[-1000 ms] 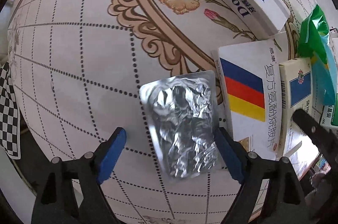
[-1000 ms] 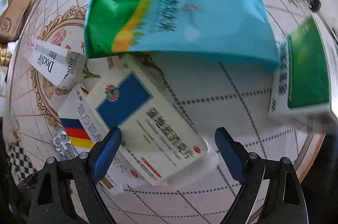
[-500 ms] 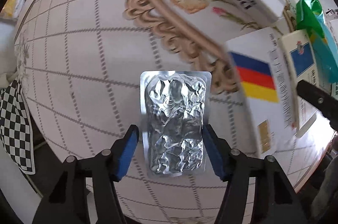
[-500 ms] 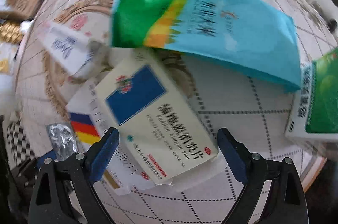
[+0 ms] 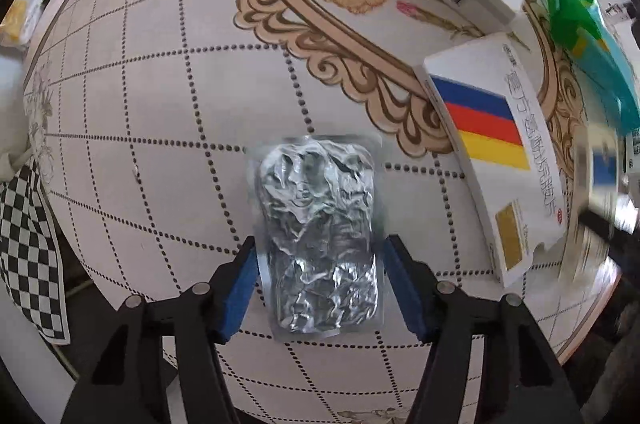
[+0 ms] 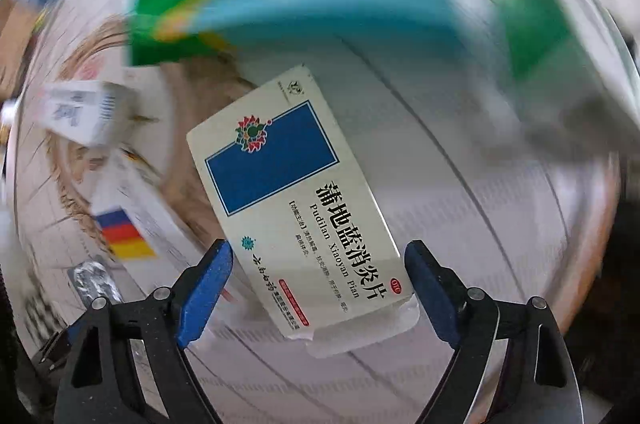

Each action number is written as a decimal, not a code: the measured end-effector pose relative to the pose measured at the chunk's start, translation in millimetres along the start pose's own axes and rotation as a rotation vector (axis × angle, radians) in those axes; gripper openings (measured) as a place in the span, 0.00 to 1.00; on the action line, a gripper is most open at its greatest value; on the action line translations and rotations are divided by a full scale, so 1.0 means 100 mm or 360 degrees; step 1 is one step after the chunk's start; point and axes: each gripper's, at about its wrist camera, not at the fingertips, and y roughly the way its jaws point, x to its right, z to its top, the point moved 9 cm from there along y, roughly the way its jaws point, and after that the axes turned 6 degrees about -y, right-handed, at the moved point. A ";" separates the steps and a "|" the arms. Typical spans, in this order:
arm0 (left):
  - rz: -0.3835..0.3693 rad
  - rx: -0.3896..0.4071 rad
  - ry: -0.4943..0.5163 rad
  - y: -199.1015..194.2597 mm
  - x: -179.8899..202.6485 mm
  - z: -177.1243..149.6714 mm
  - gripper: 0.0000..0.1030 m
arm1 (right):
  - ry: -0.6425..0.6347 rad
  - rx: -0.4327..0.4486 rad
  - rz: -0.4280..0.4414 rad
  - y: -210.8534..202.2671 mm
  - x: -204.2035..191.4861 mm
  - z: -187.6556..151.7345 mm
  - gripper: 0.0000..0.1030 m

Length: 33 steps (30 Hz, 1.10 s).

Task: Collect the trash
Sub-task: 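Grasp a foil blister pack with the left gripper while the right grasps the white-blue medicine box, then carry the blister pack and medicine box to the bin and release both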

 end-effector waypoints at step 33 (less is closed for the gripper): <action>-0.0176 0.0335 0.0481 -0.85 -0.08 -0.72 0.51 | -0.0008 0.0241 -0.0037 -0.18 -0.85 -2.09 0.75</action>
